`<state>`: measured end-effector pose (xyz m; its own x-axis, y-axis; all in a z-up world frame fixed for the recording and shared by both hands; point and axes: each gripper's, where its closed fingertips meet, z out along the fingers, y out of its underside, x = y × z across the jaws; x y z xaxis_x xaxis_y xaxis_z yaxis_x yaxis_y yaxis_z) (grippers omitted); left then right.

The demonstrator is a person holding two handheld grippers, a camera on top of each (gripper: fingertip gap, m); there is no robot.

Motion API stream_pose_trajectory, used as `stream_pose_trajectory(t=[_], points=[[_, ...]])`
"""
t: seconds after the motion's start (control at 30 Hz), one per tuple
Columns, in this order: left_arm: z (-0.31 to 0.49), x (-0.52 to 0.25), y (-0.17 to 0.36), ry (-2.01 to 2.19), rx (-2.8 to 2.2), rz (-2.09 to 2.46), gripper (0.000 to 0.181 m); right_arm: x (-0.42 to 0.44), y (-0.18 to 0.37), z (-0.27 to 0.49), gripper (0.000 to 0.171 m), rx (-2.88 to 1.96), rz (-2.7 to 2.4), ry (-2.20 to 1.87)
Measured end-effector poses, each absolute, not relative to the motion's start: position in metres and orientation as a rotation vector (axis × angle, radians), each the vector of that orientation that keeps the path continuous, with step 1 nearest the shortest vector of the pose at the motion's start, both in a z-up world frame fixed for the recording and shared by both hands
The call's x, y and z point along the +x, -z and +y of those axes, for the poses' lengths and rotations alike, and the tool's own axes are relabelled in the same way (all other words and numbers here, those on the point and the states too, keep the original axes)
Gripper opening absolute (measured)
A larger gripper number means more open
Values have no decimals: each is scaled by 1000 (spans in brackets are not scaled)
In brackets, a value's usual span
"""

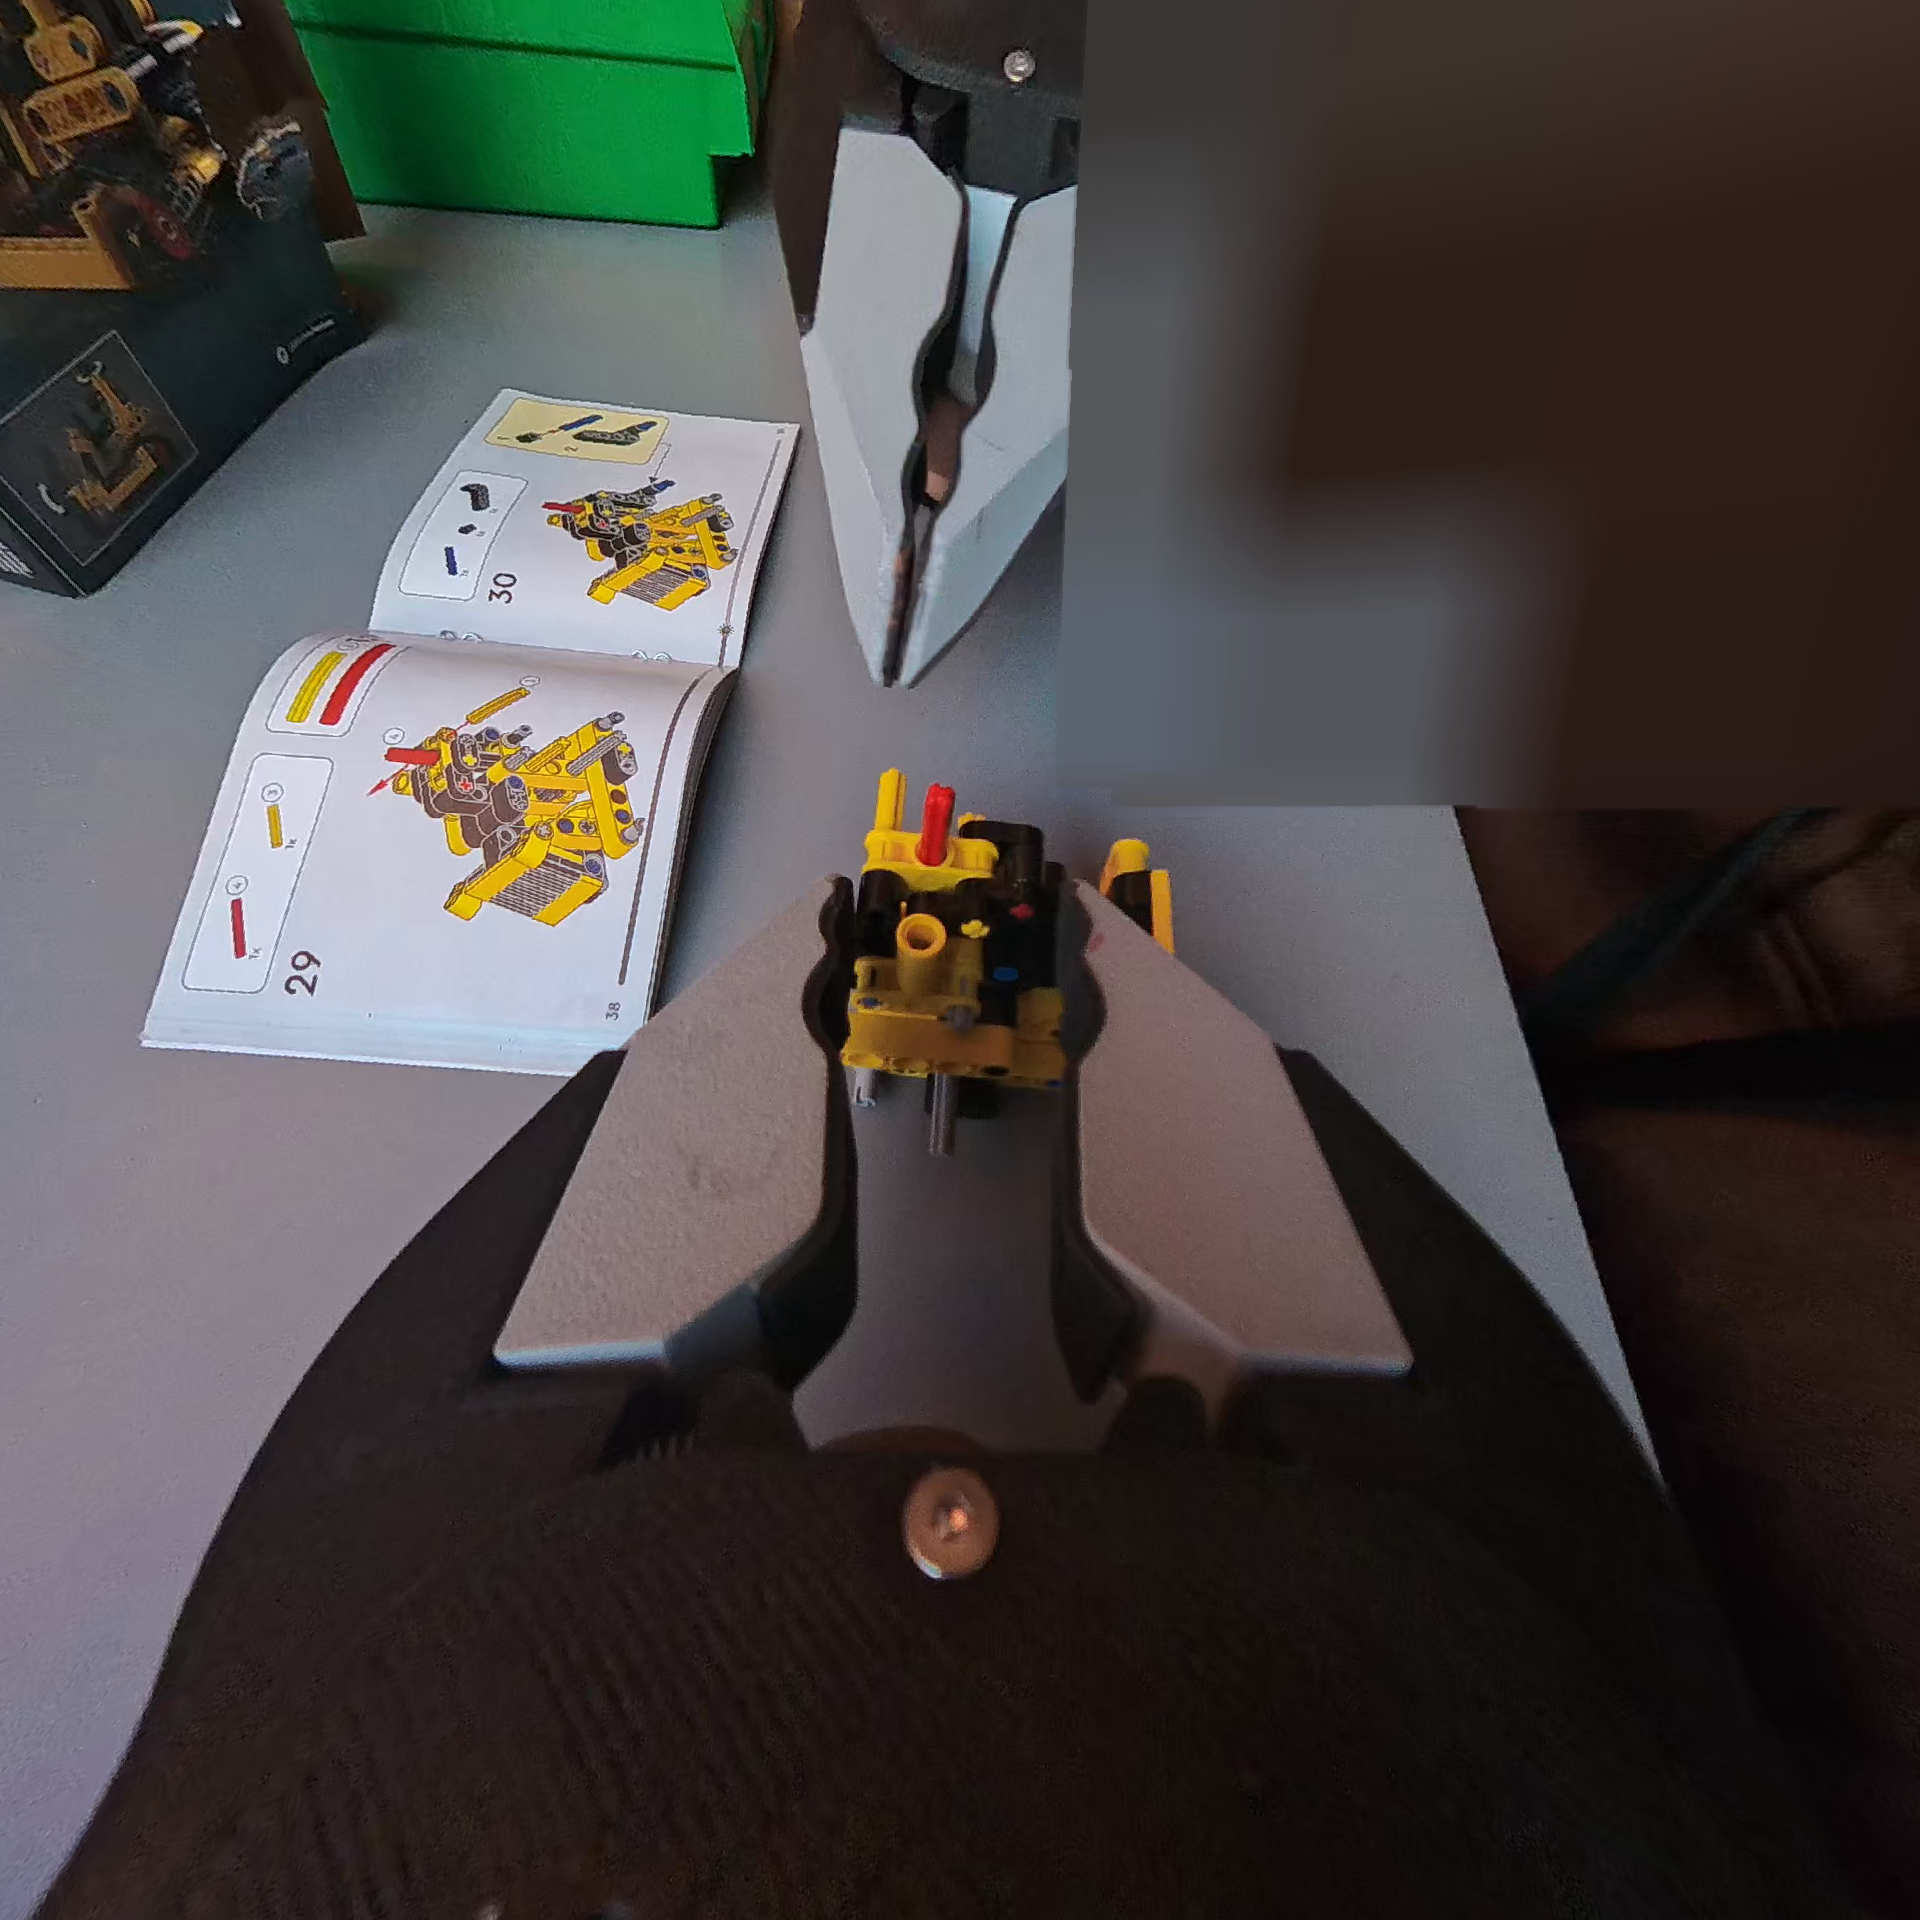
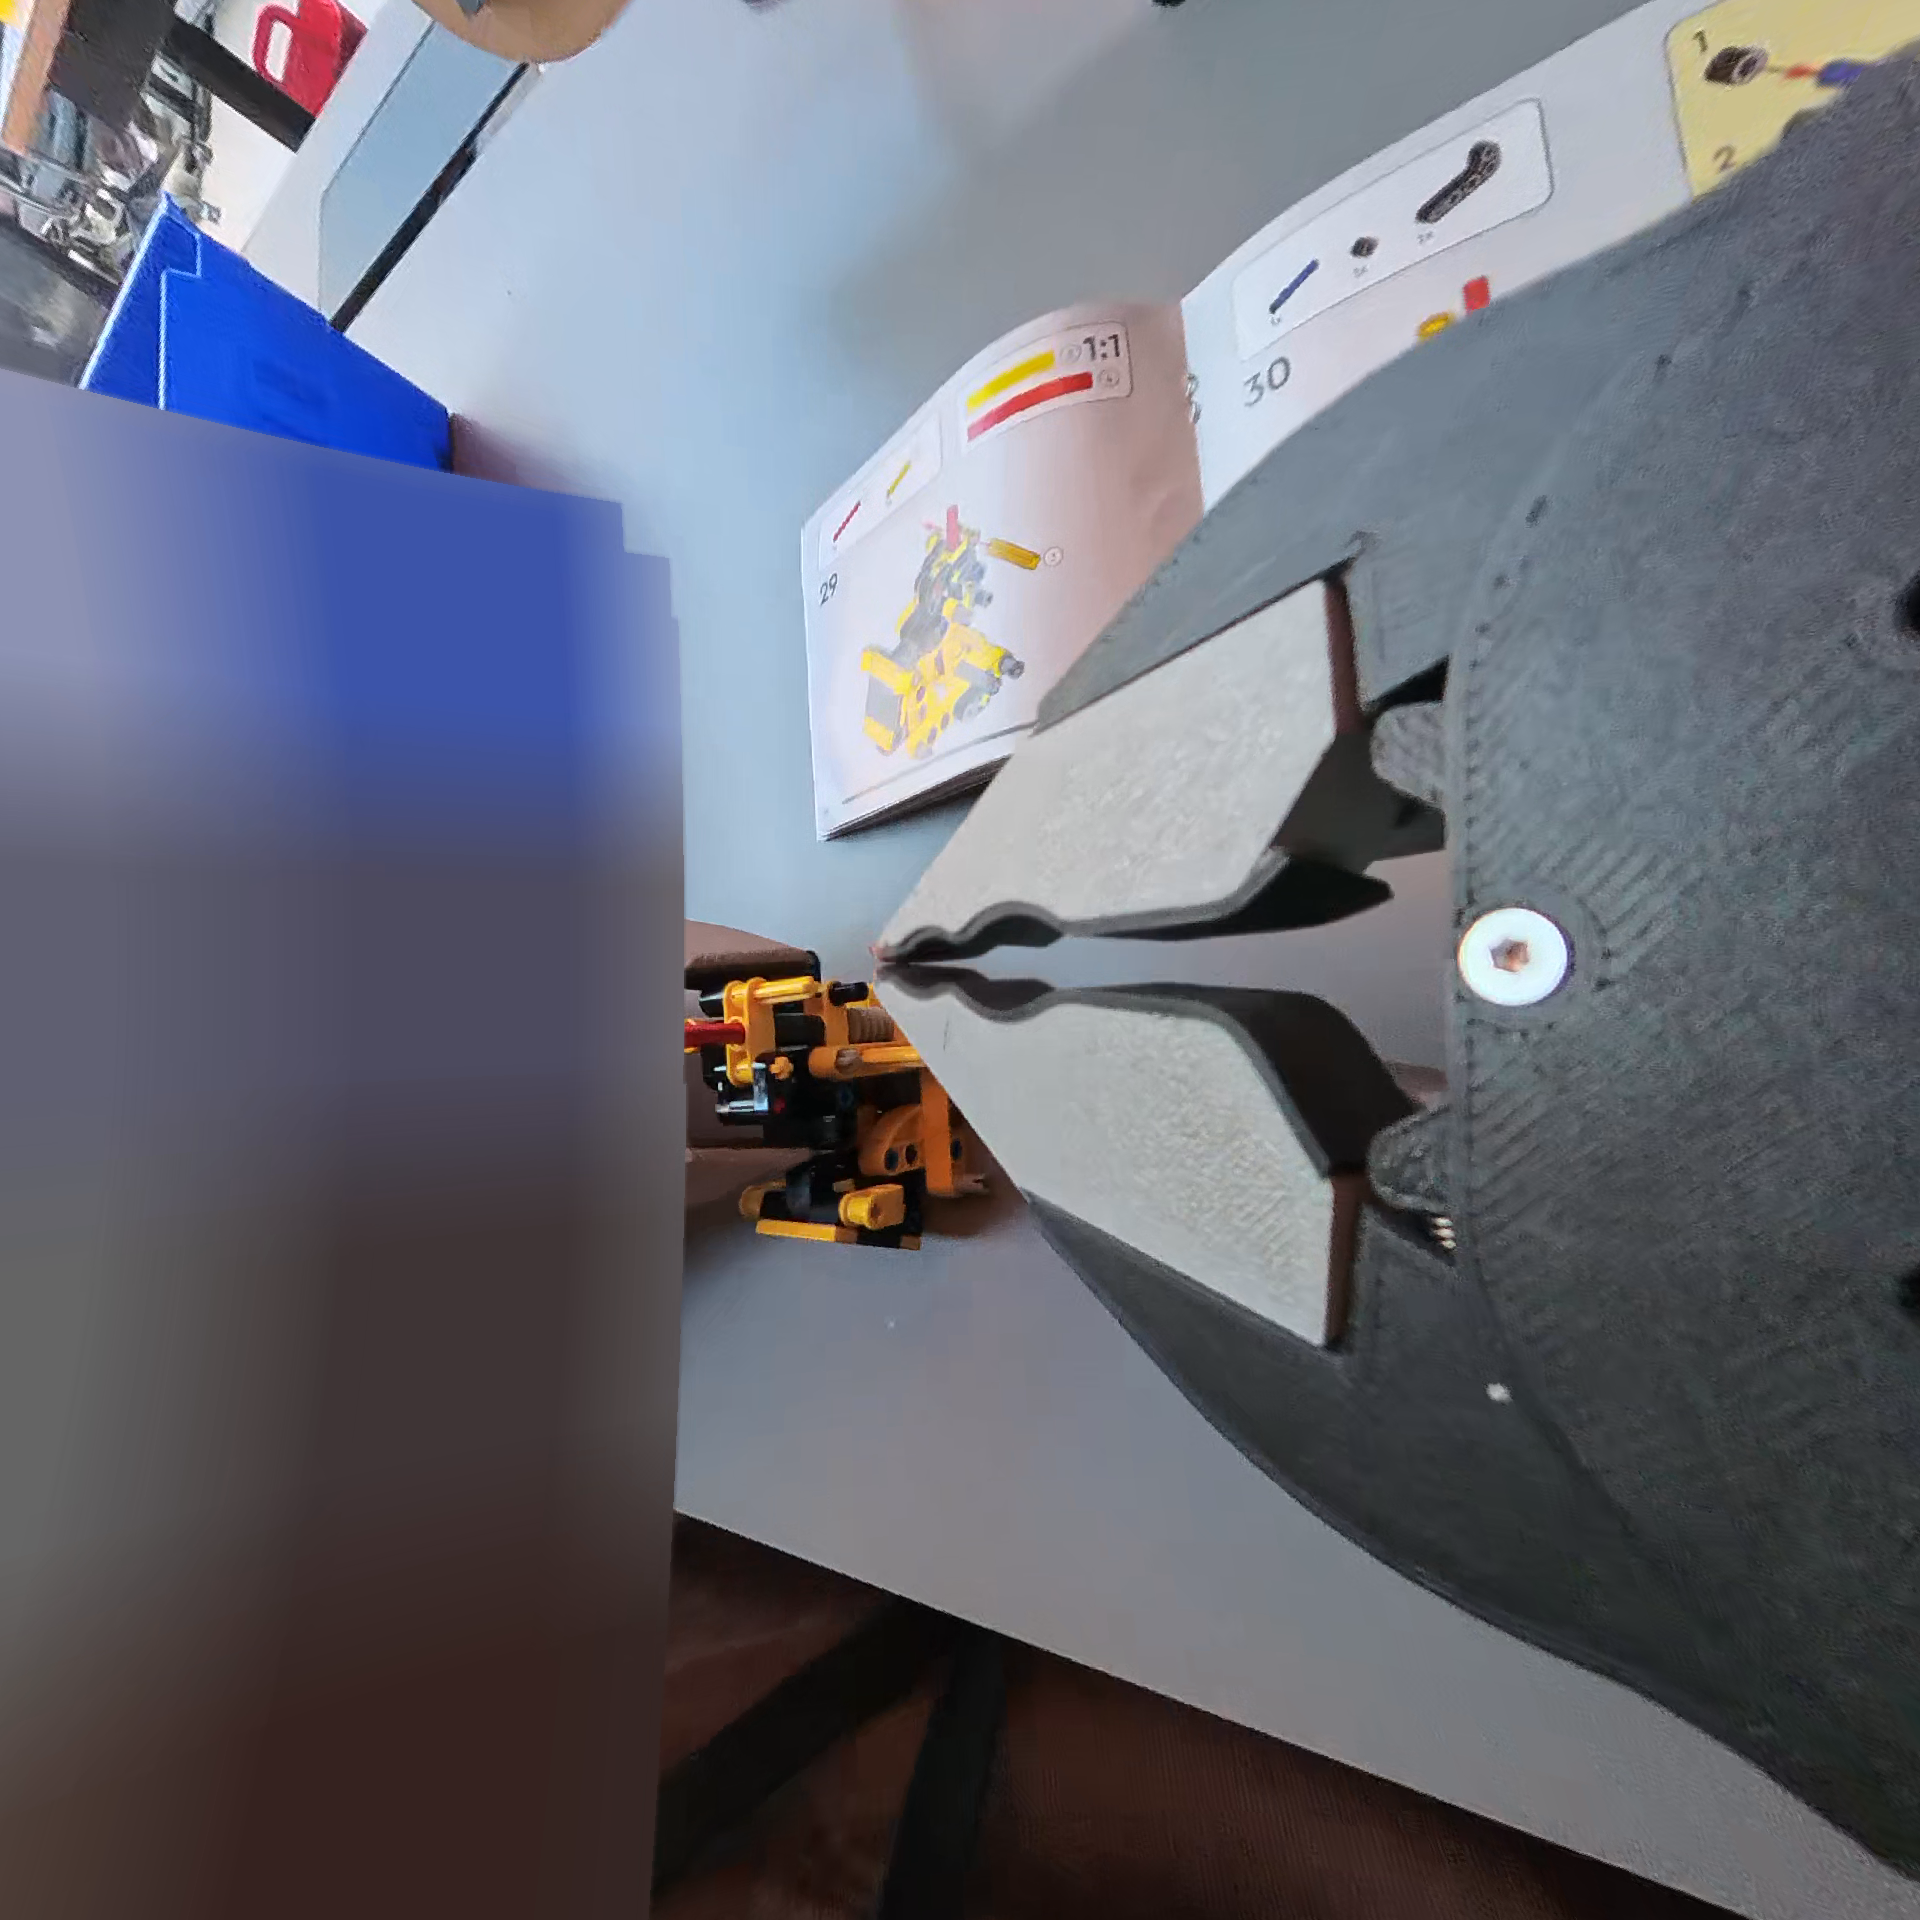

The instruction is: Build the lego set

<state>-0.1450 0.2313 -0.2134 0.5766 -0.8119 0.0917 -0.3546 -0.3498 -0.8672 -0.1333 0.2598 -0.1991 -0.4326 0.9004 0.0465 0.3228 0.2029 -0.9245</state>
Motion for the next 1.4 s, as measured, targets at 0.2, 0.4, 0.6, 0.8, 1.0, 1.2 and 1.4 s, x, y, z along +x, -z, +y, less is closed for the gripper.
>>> stream_pose_trajectory(t=[0.2,0.4,0.6,0.8,1.0,1.2,1.4], points=[[230,-138,214,679,-1936,952,37,-139,201,247,5,-1150,-1910,-1269],[231,-139,213,660,-1931,951,38,-137,204,240,8,-1075,-1941,-1190],[230,-142,212,649,-1928,943,44,-135,201,245,9,-1045,-1921,-1182],[227,-142,212,630,-1921,955,35,-136,201,247,8,-1082,-1923,-1228],[226,-141,212,614,-1913,961,33,-132,199,241,6,-1011,-1938,-1225],[226,-141,212,625,-1915,955,31,-130,194,240,6,-988,-1919,-1248],[226,-141,211,621,-1913,954,31,-128,193,238,4,-947,-1917,-1233]])
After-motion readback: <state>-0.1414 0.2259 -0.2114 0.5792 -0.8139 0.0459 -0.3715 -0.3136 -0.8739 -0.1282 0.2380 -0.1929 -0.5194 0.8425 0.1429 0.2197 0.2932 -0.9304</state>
